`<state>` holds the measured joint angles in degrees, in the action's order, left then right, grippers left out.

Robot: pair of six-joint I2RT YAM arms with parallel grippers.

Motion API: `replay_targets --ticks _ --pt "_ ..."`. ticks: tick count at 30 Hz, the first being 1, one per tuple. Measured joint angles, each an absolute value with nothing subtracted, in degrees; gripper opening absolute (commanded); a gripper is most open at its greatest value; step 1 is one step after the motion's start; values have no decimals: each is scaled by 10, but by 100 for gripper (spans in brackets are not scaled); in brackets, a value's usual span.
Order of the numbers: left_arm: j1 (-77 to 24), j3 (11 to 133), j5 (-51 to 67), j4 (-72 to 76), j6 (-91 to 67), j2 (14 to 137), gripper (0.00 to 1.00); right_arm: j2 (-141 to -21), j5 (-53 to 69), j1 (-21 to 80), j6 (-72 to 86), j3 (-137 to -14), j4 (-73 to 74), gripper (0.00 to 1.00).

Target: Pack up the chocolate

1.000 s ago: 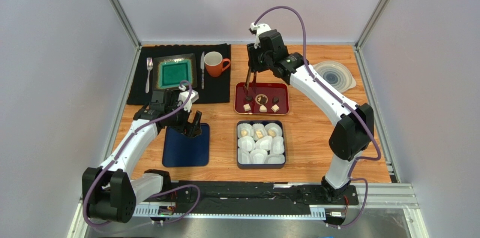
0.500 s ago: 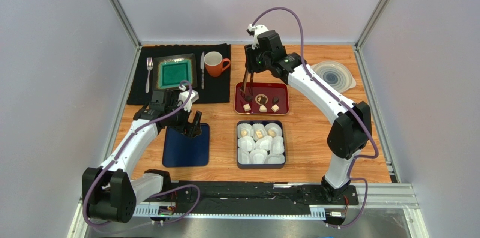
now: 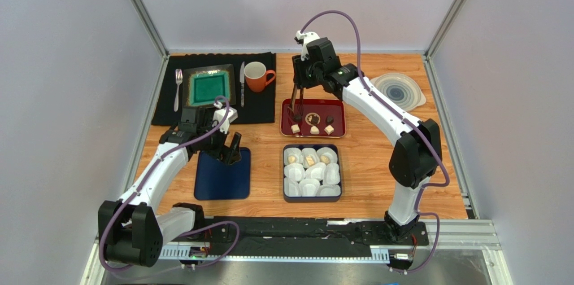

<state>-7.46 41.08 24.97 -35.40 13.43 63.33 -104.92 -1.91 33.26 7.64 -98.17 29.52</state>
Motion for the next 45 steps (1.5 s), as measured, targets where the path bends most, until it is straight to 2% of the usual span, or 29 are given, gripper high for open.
replay_targets --ticks 9,19,29,38,45 --pt "-75 412 250 -355 134 633 99 -1049 -18 328 76 -964 280 37" --pt "-75 417 250 -354 134 633 99 -1049 -18 325 76 -964 279 11" --pt "-75 417 249 -355 134 633 99 -1039 -15 325 75 -987 309 6" --pt "-74 418 248 -358 134 633 99 -896 -17 343 77 -930 313 5" --pt "-74 418 248 -363 134 633 99 -772 -27 409 84 -843 317 4"
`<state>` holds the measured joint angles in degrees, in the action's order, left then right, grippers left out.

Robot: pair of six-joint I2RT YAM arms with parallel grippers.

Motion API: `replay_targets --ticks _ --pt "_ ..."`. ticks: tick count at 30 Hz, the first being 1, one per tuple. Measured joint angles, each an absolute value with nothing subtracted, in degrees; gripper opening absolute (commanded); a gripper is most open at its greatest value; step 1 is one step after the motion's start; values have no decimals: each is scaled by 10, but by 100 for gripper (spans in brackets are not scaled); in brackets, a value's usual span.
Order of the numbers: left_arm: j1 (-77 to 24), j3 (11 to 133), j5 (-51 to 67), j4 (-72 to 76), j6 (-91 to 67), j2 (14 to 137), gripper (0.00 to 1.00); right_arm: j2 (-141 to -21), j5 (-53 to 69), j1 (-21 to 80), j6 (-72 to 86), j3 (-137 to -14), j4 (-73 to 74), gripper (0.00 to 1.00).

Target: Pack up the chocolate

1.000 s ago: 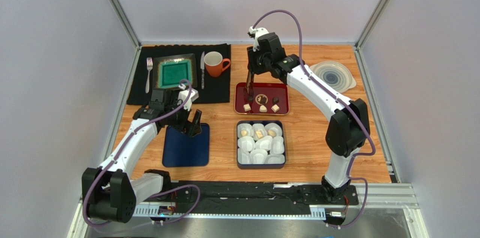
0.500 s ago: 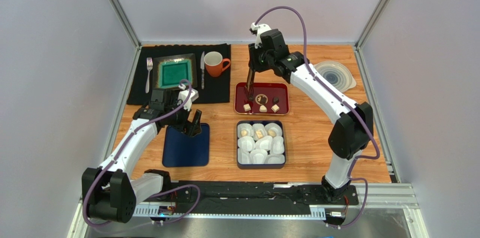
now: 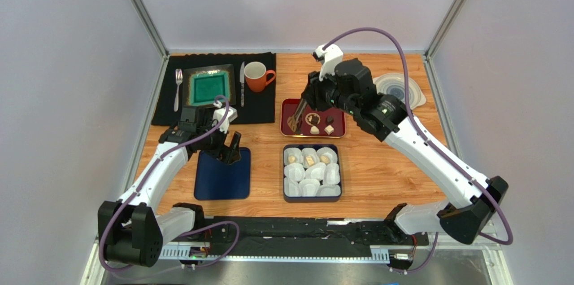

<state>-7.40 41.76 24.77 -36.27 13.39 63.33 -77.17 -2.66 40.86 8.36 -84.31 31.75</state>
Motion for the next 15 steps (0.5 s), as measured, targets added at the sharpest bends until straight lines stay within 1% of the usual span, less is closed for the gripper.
replay_targets --ticks 7,15 --pt "-74 418 246 -363 134 639 99 -707 -47 461 111 -762 341 4" --pt "-74 418 245 -363 132 640 99 -676 -74 521 133 -746 362 4"
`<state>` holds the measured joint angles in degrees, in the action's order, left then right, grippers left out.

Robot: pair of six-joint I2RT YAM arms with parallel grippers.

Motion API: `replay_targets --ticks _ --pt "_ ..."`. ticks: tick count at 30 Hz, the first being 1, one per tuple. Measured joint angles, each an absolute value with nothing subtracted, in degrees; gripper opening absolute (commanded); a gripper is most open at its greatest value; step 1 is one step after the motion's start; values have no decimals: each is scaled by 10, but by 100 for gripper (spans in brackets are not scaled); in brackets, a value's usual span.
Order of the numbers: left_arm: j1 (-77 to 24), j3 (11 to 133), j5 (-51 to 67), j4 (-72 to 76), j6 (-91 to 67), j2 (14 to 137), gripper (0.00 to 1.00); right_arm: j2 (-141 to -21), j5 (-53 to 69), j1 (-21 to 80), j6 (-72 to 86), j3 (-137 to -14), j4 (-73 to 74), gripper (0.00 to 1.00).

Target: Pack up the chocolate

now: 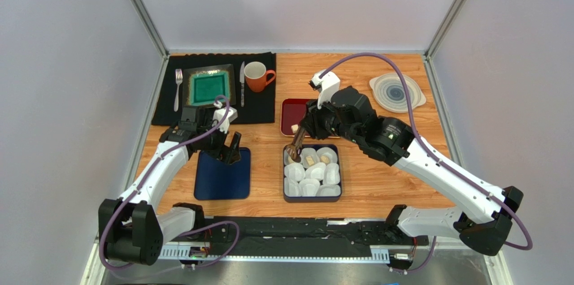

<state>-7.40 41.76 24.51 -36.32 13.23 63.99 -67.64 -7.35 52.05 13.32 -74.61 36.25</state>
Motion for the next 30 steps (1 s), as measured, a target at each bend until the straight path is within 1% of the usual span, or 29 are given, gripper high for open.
replay_targets --ticks 7,19,30 --pt "-74 418 246 -363 132 640 99 -671 -90 551 150 -728 367 5" --pt "-74 418 246 -364 132 640 99 -671 -98 559 167 -701 371 6" --pt "-74 418 248 -365 132 640 99 -671 -100 562 172 -694 362 14"
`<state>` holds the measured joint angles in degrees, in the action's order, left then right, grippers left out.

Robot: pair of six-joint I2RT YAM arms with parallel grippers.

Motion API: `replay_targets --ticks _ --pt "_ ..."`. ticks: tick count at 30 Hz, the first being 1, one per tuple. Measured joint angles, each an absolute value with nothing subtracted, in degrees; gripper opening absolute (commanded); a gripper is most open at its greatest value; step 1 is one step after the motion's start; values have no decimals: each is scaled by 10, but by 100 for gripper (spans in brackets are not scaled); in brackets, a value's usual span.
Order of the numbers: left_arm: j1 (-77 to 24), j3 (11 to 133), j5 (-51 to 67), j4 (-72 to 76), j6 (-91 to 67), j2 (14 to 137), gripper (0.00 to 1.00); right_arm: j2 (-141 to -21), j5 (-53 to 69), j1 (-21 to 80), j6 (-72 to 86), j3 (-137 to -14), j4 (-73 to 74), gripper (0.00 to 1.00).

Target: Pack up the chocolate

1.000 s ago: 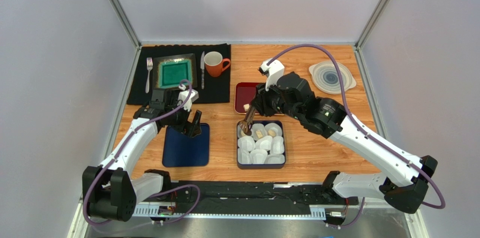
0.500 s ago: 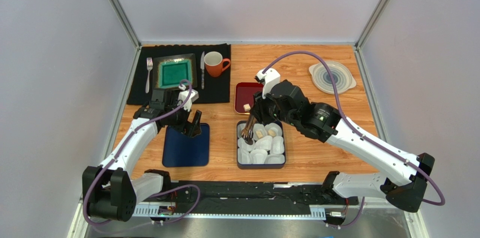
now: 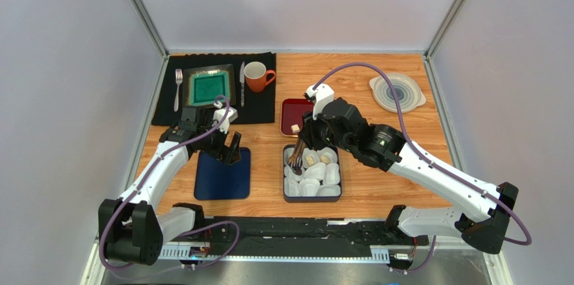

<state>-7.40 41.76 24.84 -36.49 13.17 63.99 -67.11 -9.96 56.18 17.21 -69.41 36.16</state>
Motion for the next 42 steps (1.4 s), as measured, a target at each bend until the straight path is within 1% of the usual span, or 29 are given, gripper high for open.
replay_targets --ticks 7,13,27,38,41,42 --pt "-74 418 250 -365 132 640 99 -672 -99 562 174 -694 361 22" --pt "-74 418 250 -365 132 640 99 -674 -99 565 176 -694 360 26" --pt "-74 418 250 -365 132 640 99 -682 -100 566 176 -694 357 32" --pt "-74 418 250 -365 132 640 99 -682 -100 566 176 -694 357 33" --pt "-74 418 250 -365 132 639 99 -682 -100 566 176 -695 357 31" --pt "-74 418 250 -365 132 639 99 -682 -101 566 176 -696 357 29"
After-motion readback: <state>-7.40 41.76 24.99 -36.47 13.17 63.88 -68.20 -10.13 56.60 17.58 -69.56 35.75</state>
